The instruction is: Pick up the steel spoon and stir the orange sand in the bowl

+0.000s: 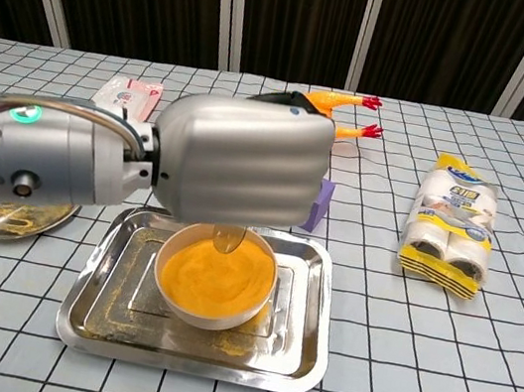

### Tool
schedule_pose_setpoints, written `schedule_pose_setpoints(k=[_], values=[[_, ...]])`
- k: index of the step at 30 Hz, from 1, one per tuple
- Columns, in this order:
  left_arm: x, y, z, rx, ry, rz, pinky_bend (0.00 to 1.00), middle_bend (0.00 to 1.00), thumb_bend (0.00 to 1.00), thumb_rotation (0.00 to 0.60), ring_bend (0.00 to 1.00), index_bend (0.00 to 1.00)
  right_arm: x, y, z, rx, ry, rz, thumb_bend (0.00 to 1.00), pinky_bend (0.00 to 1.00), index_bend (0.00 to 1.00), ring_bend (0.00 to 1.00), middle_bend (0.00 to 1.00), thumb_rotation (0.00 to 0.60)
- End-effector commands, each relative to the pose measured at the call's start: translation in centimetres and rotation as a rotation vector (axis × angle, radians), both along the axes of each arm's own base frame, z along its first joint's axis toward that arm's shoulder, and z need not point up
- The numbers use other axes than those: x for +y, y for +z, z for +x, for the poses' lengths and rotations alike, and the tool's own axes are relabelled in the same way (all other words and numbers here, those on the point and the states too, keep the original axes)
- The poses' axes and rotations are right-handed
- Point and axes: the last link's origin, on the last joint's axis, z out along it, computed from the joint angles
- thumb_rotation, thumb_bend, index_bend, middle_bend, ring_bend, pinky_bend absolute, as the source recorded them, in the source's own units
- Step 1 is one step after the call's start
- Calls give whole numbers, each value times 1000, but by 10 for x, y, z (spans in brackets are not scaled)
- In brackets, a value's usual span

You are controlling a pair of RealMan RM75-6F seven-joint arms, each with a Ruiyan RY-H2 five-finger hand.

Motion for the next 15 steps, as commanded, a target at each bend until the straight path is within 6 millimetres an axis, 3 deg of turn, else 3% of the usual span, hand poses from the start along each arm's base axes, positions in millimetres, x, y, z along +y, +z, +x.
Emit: schedule_pose_setpoints(k=[1,9,15], values=[[12,10,1,-88,92,11,1000,1000,711,600,1000,833,0,0,0,0,-1,1,405,0,0,0,0,600],[34,26,-18,-377,458,-13,1000,1000,711,600,1000,832,0,0,-1,-2,-5,4,404,0,0,0,0,600],[56,54,-62,-610,785,20,1000,1000,708,600,1000,831,0,0,-1,-2,-7,7,404,0,0,0,0,600]])
